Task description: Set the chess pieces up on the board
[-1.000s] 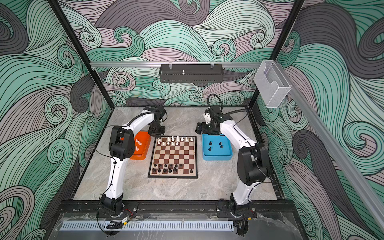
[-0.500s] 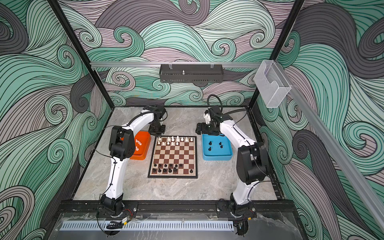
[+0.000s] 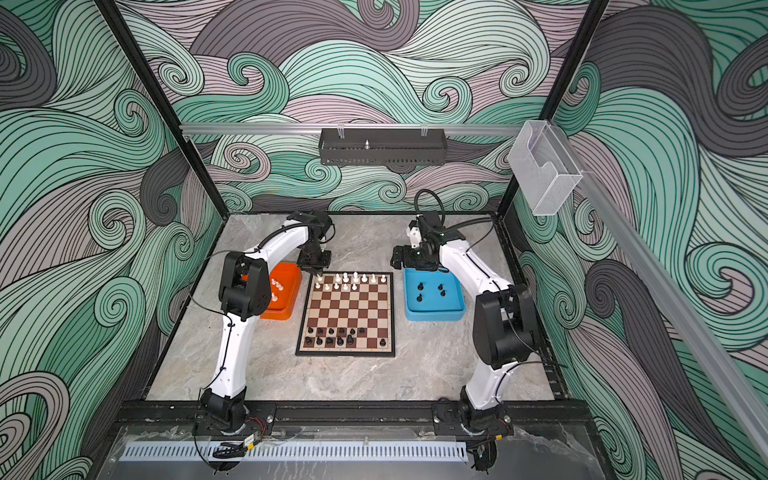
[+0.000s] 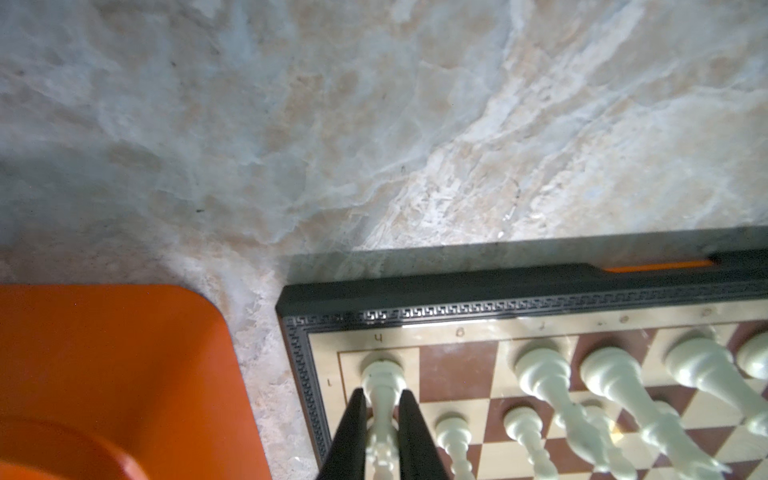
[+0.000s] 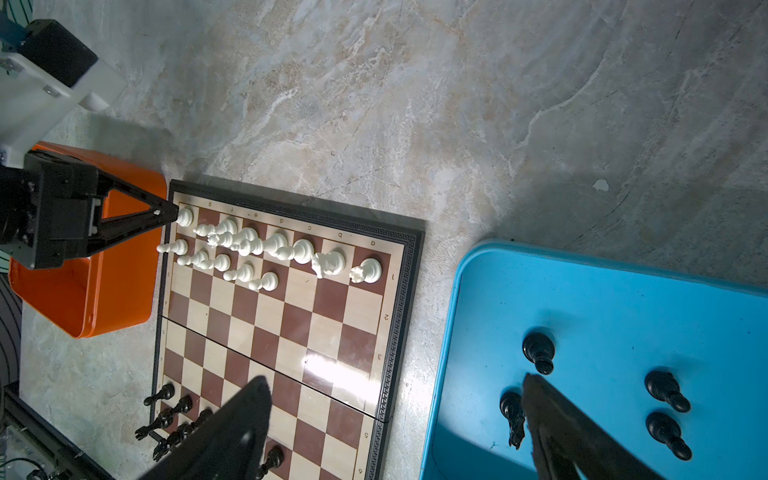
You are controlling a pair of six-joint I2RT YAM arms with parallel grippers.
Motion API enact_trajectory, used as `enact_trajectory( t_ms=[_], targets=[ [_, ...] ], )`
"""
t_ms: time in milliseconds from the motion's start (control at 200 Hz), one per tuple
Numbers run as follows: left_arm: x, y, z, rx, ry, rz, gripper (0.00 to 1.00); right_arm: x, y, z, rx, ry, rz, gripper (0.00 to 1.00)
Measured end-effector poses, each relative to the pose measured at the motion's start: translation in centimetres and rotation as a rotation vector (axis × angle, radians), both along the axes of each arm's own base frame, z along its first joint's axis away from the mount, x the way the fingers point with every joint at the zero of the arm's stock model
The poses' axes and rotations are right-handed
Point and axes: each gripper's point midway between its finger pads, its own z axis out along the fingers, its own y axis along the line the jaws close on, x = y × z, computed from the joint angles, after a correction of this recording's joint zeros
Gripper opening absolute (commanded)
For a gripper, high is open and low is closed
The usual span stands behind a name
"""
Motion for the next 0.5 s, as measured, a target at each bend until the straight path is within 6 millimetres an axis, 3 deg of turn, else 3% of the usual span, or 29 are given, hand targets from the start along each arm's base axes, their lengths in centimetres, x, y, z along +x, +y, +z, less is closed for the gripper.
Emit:
enact_trajectory(
  t_ms=[265, 500],
  targets=[
    [-0.10, 0.11, 0.00, 0.019, -0.001, -0.015, 0.15, 0.01, 0.04, -0.45, -0.001, 0.011, 0.001, 0.94],
    [-0.15, 0.04, -0.07, 0.018, 0.001, -0.021, 0.26, -0.01, 0.08, -0.43, 0.001, 0.012, 0.002, 0.94]
  ],
)
